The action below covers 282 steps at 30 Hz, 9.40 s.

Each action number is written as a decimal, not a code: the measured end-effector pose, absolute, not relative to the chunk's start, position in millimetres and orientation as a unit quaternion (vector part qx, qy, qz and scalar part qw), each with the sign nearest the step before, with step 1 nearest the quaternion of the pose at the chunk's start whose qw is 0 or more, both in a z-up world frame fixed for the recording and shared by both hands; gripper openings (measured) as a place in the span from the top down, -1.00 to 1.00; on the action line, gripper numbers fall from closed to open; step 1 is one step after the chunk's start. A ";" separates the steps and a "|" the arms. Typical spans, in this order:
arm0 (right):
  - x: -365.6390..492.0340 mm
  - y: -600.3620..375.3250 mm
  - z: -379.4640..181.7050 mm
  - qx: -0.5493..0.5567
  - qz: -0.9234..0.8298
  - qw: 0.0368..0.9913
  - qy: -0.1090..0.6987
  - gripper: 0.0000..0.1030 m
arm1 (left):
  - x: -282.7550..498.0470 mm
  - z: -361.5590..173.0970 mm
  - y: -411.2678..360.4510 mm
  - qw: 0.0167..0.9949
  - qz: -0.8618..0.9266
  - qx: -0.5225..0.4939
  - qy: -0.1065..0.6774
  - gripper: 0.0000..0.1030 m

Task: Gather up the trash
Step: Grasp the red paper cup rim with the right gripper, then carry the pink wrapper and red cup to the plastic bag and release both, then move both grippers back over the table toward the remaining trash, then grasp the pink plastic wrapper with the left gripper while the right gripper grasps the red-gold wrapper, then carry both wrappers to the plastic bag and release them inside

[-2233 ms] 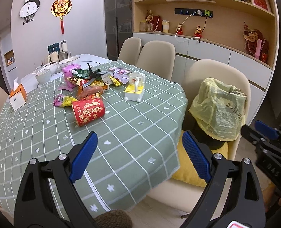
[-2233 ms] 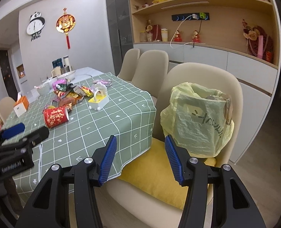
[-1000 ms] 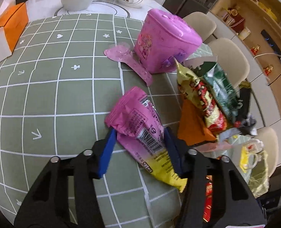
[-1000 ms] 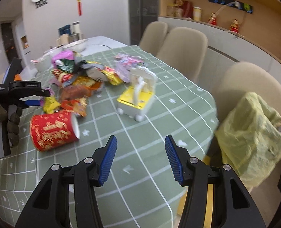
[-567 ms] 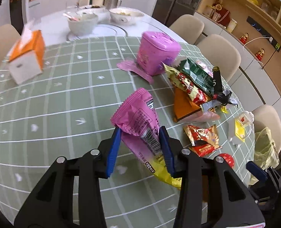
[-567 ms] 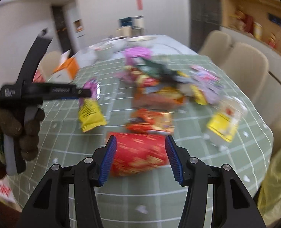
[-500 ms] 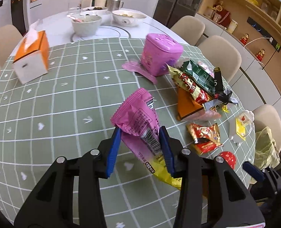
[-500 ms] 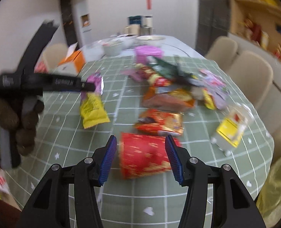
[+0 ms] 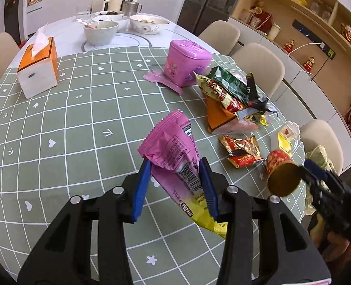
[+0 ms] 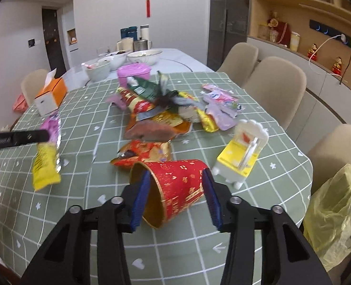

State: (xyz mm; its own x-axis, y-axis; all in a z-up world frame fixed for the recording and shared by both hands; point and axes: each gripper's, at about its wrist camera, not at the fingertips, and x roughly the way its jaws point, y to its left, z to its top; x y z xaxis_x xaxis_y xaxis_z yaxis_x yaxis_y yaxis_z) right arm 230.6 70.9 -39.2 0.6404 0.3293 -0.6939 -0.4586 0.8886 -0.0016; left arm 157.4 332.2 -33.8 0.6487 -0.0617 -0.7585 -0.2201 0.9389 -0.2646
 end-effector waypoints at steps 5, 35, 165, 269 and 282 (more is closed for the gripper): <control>254.1 71.9 -40.6 -0.095 0.213 0.897 0.375 0.73 | 154.1 -31.6 322.3 0.897 0.033 -0.163 0.411 0.22; 227.9 -241.9 80.0 0.007 0.009 0.958 0.287 0.89 | 268.4 67.8 24.8 0.940 -0.178 -0.057 0.287 0.22; 303.4 86.2 -72.7 -0.061 0.335 0.832 0.437 0.31 | 285.6 -74.2 357.0 0.885 -0.012 -0.141 0.444 0.21; 288.4 -355.1 56.6 0.026 0.036 0.956 0.289 0.79 | 353.8 75.8 -125.2 0.899 -0.272 -0.063 0.337 0.17; 307.2 -446.5 28.5 0.063 -0.008 0.949 0.309 0.79 | 387.3 6.8 -236.0 0.852 -0.316 -0.029 0.415 0.17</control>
State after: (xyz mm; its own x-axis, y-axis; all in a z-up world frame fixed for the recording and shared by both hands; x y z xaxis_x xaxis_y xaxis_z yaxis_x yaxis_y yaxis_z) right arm 307.2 -446.5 28.5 0.8095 0.0232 -0.5867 0.0547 0.9919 0.1148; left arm 387.3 -236.0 6.8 0.4551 -0.5630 -0.6898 0.5148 0.7985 -0.3121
